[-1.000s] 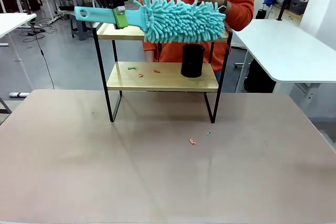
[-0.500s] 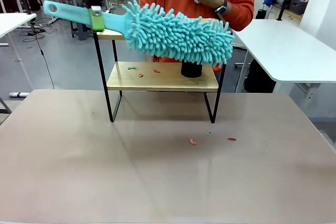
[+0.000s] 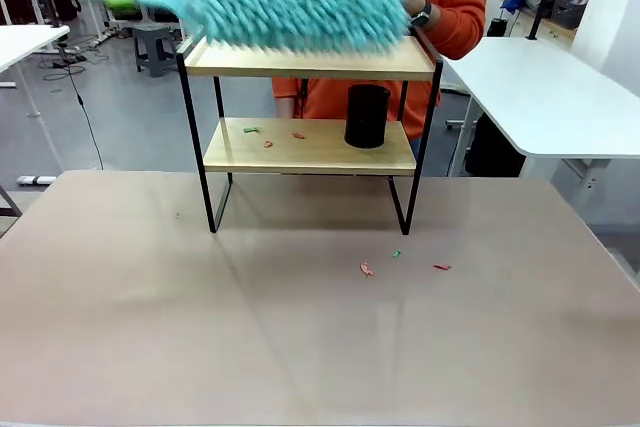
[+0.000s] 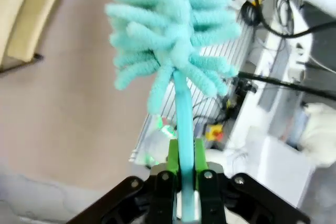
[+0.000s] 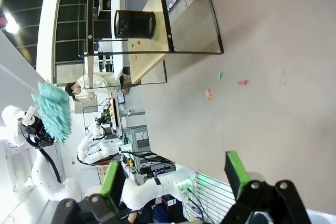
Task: Clean the shelf.
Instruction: Clean the specific tier of the Shelf with the Duster once objects are removed.
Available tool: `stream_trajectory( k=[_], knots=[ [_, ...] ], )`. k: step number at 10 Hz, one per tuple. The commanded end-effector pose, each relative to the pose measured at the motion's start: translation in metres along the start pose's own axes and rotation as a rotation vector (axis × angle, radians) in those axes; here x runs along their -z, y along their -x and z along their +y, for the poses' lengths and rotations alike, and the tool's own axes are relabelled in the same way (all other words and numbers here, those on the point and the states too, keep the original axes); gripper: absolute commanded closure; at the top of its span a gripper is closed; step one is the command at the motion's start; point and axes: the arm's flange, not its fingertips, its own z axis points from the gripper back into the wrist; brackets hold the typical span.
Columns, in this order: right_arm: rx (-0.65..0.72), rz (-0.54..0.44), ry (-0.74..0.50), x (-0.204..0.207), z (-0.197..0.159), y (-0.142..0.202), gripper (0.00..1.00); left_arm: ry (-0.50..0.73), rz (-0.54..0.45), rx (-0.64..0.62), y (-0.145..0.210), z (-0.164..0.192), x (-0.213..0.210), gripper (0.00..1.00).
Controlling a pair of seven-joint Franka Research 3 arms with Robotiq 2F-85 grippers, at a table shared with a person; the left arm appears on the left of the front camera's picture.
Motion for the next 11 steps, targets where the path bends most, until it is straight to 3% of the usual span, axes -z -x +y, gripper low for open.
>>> stream_trajectory(
  k=[1,3,5,6,8,9,10,11],
  knots=[
    [-0.028,-0.009,-0.021,0.001,0.001,-0.002,0.0,-0.001,-0.291,-0.238,0.114,0.024,-0.016,0.88],
    [-0.028,-0.009,-0.021,0.001,0.001,-0.002,0.0,0.051,-0.543,-0.505,0.208,0.051,0.001,0.88],
    [-0.028,-0.009,-0.021,0.001,0.001,-0.002,0.0,-0.004,-0.734,-0.791,0.247,0.09,0.032,0.88],
    [-0.028,-0.009,-0.021,0.001,0.001,-0.002,0.0,-0.048,-0.792,-0.832,0.253,0.116,0.049,0.88],
    [-0.028,-0.009,-0.021,0.001,0.001,-0.002,0.0,-0.162,-0.857,-0.89,0.258,0.161,0.078,0.88],
    [-0.028,-0.009,-0.021,0.001,0.001,-0.002,0.0,-0.072,-0.798,-0.877,0.255,0.174,0.084,0.88],
    [-0.028,-0.009,-0.021,0.001,0.001,-0.002,0.0,-0.101,-0.808,-0.882,0.281,0.161,0.064,0.88],
    [-0.028,-0.009,-0.021,0.001,0.001,-0.002,0.0,-0.101,-0.808,-0.882,0.281,0.161,0.064,0.88]
  ],
)
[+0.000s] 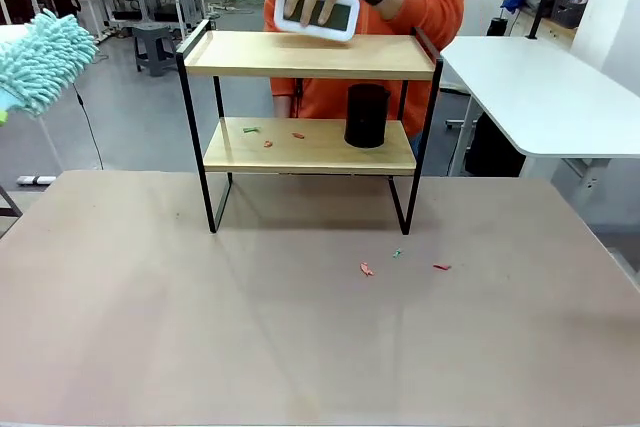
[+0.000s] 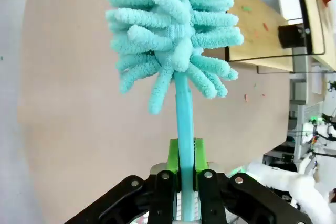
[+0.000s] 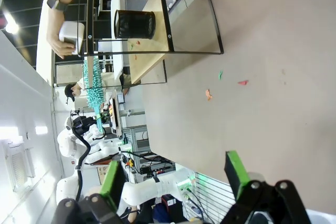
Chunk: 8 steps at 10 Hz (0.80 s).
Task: Clean the shelf.
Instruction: Clean the remaining tier of the Shelf with the Duster once objects are removed.
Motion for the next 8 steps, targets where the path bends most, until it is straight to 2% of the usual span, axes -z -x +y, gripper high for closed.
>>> stream_trajectory(
  k=[1,8],
  knots=[
    [-0.027,-0.011,-0.022,0.0007,0.0008,-0.0017,0.0,0.014,0.006,-0.001,0.0022,-0.0065,-0.0252,0.88],
    [-0.027,-0.011,-0.022,0.0007,0.0008,-0.0017,0.0,0.014,0.006,-0.001,0.0022,-0.0065,-0.0252,0.88]
  ],
)
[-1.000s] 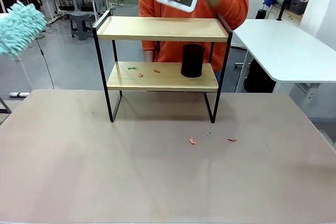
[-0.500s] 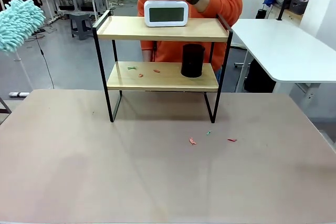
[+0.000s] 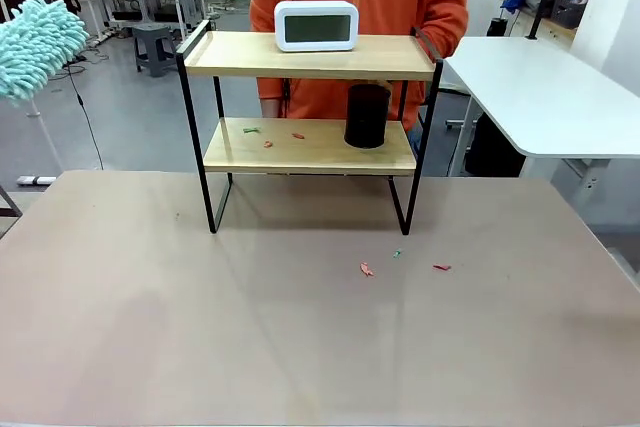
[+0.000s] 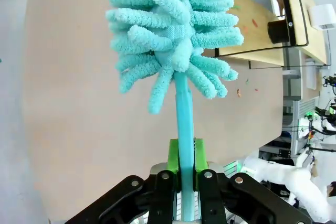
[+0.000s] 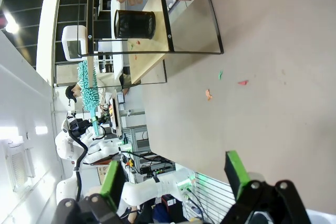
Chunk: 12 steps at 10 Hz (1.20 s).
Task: Clean the shelf.
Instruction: Clean the remaining tier of the Shelf with the Duster once objects are removed.
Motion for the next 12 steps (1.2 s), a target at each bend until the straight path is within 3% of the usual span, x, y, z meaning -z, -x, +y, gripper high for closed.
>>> stream_trajectory(
  k=[1,10,12],
  knots=[
    [-0.027,-0.011,-0.022,0.001,0.001,-0.002,0.0,-0.009,0.002,-0.013,0.0,-0.002,-0.001,0.88],
    [-0.027,-0.011,-0.022,0.001,0.001,-0.002,0.0,0.0,0.0,-0.001,0.0,0.0,0.0,0.88],
    [-0.027,-0.011,-0.022,0.001,0.001,-0.002,0.0,-0.118,0.079,0.21,0.056,-0.005,-0.014,0.88]
  ],
)
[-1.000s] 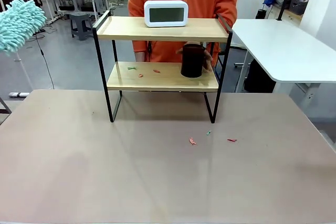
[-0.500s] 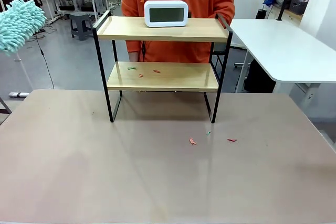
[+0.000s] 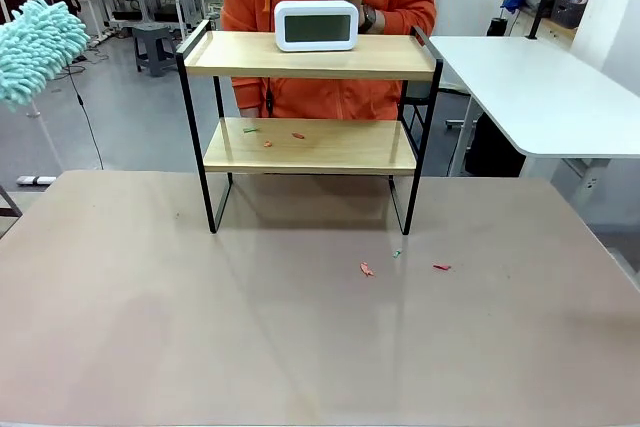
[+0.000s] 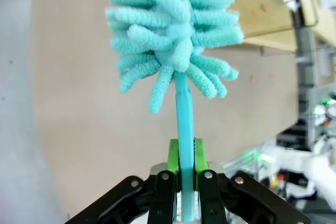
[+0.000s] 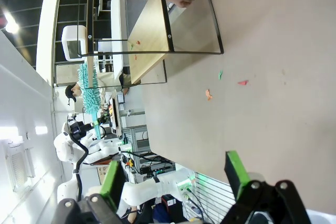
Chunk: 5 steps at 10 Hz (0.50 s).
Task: Clean the shelf.
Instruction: Clean the remaining tier of the Shelf with the Duster once objects are removed.
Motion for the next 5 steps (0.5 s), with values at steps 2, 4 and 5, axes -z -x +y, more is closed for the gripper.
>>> stream_trajectory(
  k=[2,4,5],
  knots=[
    [-0.027,-0.011,-0.022,0.001,0.001,-0.002,0.0,-0.04,0.182,0.28,0.088,0.002,-0.031,0.88],
    [-0.027,-0.011,-0.022,0.001,0.001,-0.002,0.0,0.087,0.329,0.542,0.121,-0.013,-0.032,0.88],
    [-0.027,-0.011,-0.022,0.001,0.001,-0.002,0.0,0.103,0.426,0.653,0.121,-0.021,-0.021,0.88]
  ],
)
